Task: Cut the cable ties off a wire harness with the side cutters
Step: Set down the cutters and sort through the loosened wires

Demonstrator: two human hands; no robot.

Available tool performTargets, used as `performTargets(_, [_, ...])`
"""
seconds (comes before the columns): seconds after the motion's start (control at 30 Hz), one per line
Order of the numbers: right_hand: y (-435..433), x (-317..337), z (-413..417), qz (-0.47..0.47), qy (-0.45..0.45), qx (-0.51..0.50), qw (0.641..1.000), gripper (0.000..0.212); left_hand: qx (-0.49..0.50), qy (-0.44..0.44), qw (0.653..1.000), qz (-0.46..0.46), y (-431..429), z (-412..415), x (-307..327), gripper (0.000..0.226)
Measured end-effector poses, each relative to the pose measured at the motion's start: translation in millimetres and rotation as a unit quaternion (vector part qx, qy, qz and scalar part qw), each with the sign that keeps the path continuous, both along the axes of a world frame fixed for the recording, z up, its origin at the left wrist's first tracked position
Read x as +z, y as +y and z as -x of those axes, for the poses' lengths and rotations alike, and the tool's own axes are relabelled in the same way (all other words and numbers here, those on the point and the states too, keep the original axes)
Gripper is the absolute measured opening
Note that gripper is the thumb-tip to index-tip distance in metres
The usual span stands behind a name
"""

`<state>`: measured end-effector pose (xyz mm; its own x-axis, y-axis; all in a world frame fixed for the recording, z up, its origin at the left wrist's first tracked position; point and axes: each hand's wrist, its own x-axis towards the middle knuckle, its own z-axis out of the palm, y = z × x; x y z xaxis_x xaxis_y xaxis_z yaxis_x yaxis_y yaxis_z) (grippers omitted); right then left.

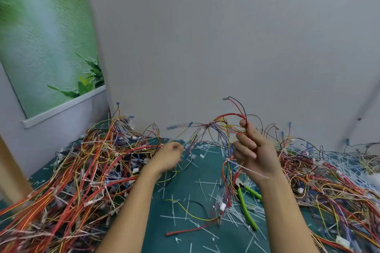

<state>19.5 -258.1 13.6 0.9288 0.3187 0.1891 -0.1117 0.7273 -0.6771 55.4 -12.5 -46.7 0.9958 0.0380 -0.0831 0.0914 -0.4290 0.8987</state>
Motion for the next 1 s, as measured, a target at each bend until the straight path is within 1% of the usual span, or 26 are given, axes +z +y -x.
performTargets(0.07, [-1.0, 0.4, -0.2, -0.005, 0.001, 0.002, 1.0, 0.02, 0.066, -0.002, 0.996, 0.058, 3.6, -3.6, -5.4, 0.043])
performTargets(0.13, [-2.4, 2.1, 0.5, -0.013, -0.004, 0.006, 1.0, 0.019, 0.122, -0.028, 0.989, 0.082, 10.8, -8.6, -8.7, 0.046])
performTargets(0.23, [-4.4, 5.3, 1.5, -0.016, -0.004, 0.005, 1.0, 0.021, 0.202, -0.071, 0.973, 0.083, 28.8, -14.4, -11.1, 0.045])
performTargets(0.3, [-4.8, 7.4, 2.3, -0.027, -0.002, 0.003, 1.0, 0.02, 0.24, -0.066, 0.965, 0.079, 45.2, -14.0, -11.2, 0.048])
performTargets(0.37, [-4.7, 9.6, 3.3, -0.039, -0.007, 0.007, 0.999, 0.018, 0.236, -0.072, 0.968, 0.048, 58.4, -10.4, -8.8, 0.041])
performTargets(0.47, [-1.6, 13.3, 6.3, -0.045, -0.018, 0.029, 0.998, 0.019, 0.178, -0.114, 0.974, -0.085, 54.5, 3.9, 10.4, 0.027])
performTargets(0.53, [0.8, 16.6, 9.9, -0.05, -0.023, 0.048, 0.997, 0.024, 0.145, -0.138, 0.974, -0.11, 40.2, 18.3, 33.4, 0.024])
performTargets(0.57, [1.5, 18.1, 12.0, -0.054, -0.027, 0.057, 0.997, 0.025, 0.124, -0.137, 0.977, -0.103, 31.8, 26.2, 45.3, 0.031])
performTargets(0.6, [2.5, 19.1, 13.7, -0.056, -0.032, 0.068, 0.996, 0.027, 0.086, -0.118, 0.987, -0.072, 22.6, 35.3, 56.7, 0.039])
performTargets(0.63, [3.3, 19.7, 15.2, -0.056, -0.039, 0.081, 0.994, 0.029, 0.027, -0.085, 0.996, -0.012, 12.5, 44.6, 66.6, 0.046])
performTargets(0.67, [4.0, 20.1, 16.3, -0.049, -0.047, 0.094, 0.993, 0.032, -0.043, -0.053, 0.996, 0.065, 2.5, 52.6, 74.8, 0.053])
performTargets(0.7, [4.6, 20.3, 17.1, -0.034, -0.056, 0.105, 0.992, 0.035, -0.102, -0.032, 0.984, 0.145, -6.7, 57.9, 80.8, 0.06])
performTargets(0.73, [4.9, 20.2, 17.9, -0.009, -0.064, 0.115, 0.991, 0.036, -0.139, -0.026, 0.965, 0.223, -14.6, 61.4, 84.5, 0.062])
performTargets(0.8, [4.3, 19.4, 18.6, 0.05, -0.079, 0.124, 0.988, 0.031, -0.151, -0.051, 0.923, 0.351, -26.7, 63.5, 88.6, 0.06])
performTargets(0.83, [2.7, 18.6, 18.2, 0.08, -0.084, 0.122, 0.986, 0.026, -0.14, -0.071, 0.906, 0.394, -31.5, 62.8, 90.7, 0.058])
performTargets(0.9, [-2.3, 15.8, 15.8, 0.149, -0.09, 0.1, 0.98, 0.019, -0.107, -0.112, 0.882, 0.444, -35.7, 62.3, 94.0, 0.048])
performTargets(1.0, [-9.1, 10.6, 10.5, 0.278, -0.088, 0.026, 0.956, 0.025, -0.082, -0.153, 0.864, 0.472, -30.6, 59.9, 94.3, 0.032])
